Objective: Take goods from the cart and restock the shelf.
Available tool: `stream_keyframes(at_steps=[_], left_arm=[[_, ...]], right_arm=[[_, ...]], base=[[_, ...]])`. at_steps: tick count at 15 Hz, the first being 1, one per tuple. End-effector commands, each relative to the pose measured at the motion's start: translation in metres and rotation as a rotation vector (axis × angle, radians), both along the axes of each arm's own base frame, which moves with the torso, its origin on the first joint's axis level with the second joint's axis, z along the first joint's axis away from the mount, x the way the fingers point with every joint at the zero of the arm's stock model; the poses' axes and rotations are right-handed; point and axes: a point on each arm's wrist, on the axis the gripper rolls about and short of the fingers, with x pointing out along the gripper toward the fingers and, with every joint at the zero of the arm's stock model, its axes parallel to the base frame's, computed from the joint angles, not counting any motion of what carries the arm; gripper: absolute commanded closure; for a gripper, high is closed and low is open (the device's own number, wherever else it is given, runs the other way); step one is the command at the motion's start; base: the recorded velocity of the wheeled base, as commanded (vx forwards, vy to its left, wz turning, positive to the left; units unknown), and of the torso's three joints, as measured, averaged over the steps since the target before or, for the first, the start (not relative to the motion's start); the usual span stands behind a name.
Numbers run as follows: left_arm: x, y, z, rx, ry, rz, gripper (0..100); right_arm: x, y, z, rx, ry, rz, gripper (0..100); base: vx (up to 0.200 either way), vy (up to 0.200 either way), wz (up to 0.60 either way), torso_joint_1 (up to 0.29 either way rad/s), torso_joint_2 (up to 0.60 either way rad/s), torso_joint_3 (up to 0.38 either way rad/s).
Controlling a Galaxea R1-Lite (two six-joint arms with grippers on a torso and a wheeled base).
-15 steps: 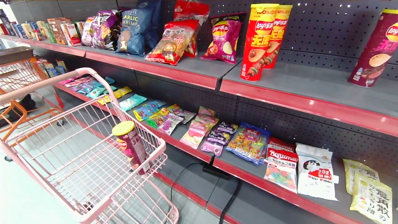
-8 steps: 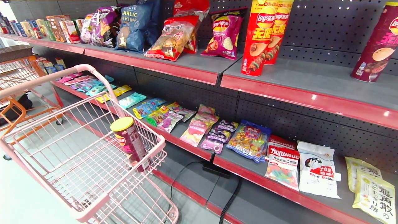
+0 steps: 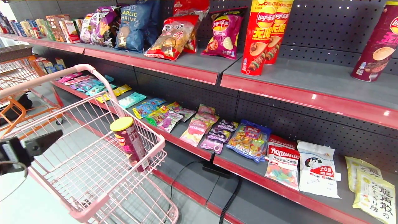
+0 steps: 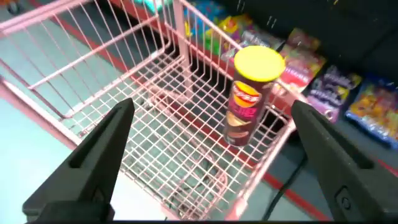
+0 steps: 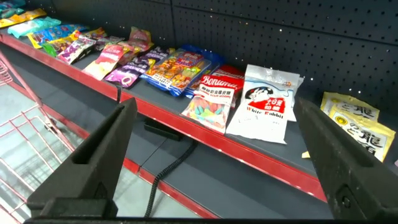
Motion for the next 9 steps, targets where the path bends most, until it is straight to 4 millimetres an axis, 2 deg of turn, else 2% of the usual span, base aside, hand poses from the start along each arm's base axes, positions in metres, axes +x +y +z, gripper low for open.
stream_keyframes(at_steps=[1, 4, 9], left_arm=[[0.061, 0.015, -0.040, -0.009, 0.172, 0.013, 0], [0.073, 0.014, -0.055, 0.019, 0.218, -0.158, 0], [0.109, 0.018, -0.079, 0.061, 0.187, -0.219, 0]], right_arm=[[0.000, 0.000, 0.000, 0.000, 0.000, 0.000, 0], [0.000, 0.000, 0.000, -0.003, 0.000, 0.001, 0], [0.000, 0.000, 0.000, -0.006, 0.000, 0.001, 0]], base=[[0.000, 0.000, 0.00, 0.000, 0.00, 0.000], [0.000, 0.000, 0.00, 0.000, 0.00, 0.000], [0.000, 0.000, 0.00, 0.000, 0.00, 0.000]])
